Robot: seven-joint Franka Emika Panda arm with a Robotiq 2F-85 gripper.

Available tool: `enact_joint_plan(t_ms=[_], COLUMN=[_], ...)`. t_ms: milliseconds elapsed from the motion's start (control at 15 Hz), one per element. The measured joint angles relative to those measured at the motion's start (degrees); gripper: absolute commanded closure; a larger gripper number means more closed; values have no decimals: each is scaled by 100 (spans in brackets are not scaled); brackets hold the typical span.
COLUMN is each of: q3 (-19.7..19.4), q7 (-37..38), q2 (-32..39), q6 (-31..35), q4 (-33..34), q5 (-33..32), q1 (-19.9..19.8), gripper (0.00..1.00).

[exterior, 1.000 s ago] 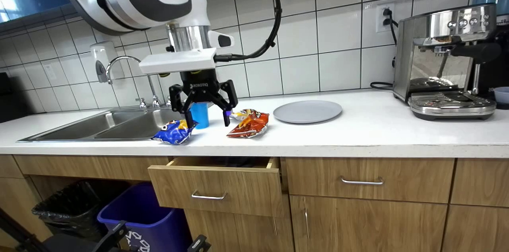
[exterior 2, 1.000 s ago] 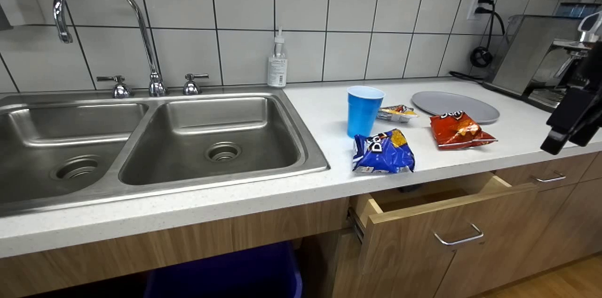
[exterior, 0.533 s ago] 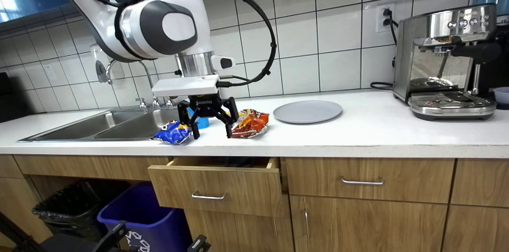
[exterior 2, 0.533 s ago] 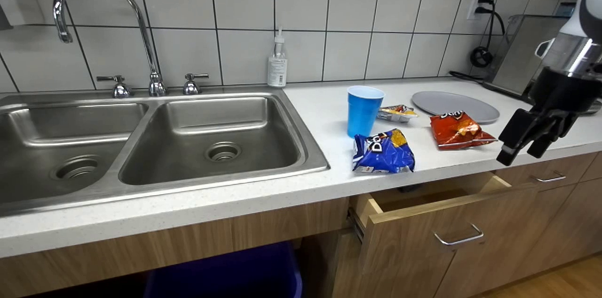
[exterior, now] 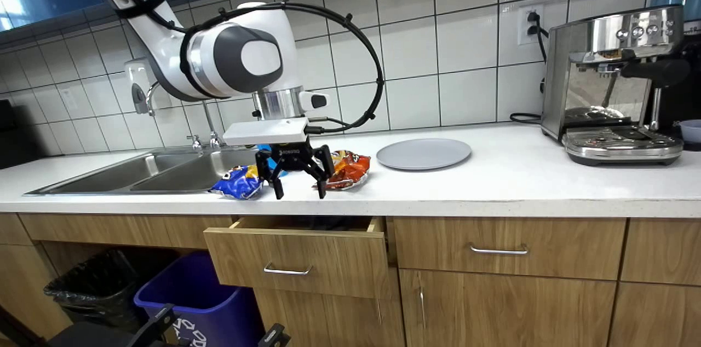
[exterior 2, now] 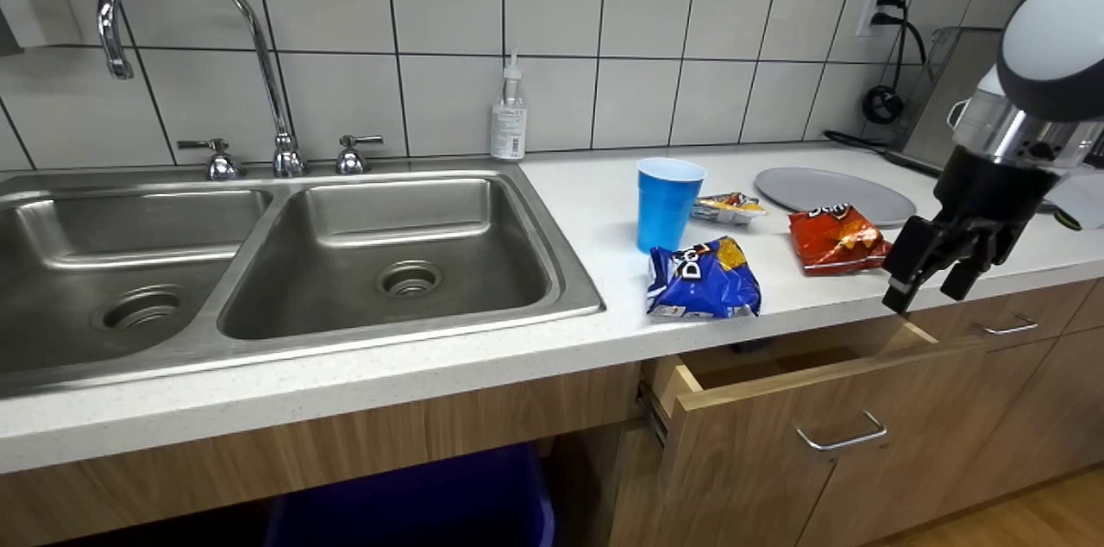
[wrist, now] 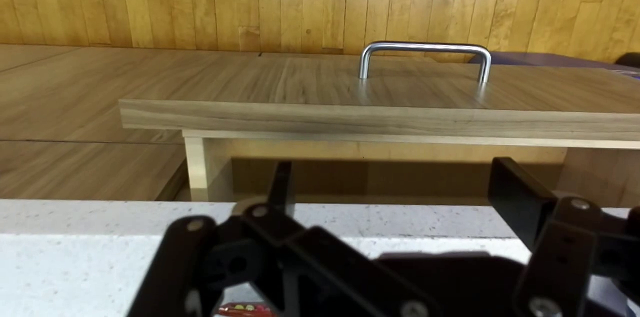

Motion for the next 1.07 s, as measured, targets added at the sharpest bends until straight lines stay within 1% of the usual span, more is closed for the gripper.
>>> enact_joint_plan(t_ms=[467,733,867,1067], q3=[9,115,184,344], q7=[3,-8,-6,-6], q2=[0,109,237,484], q6=[0,25,152,512], q4=[1,5,11,16], q5=[-1,-1,48,264], q1=[-7,-43,-55,-99], gripper=[0,0,0,0])
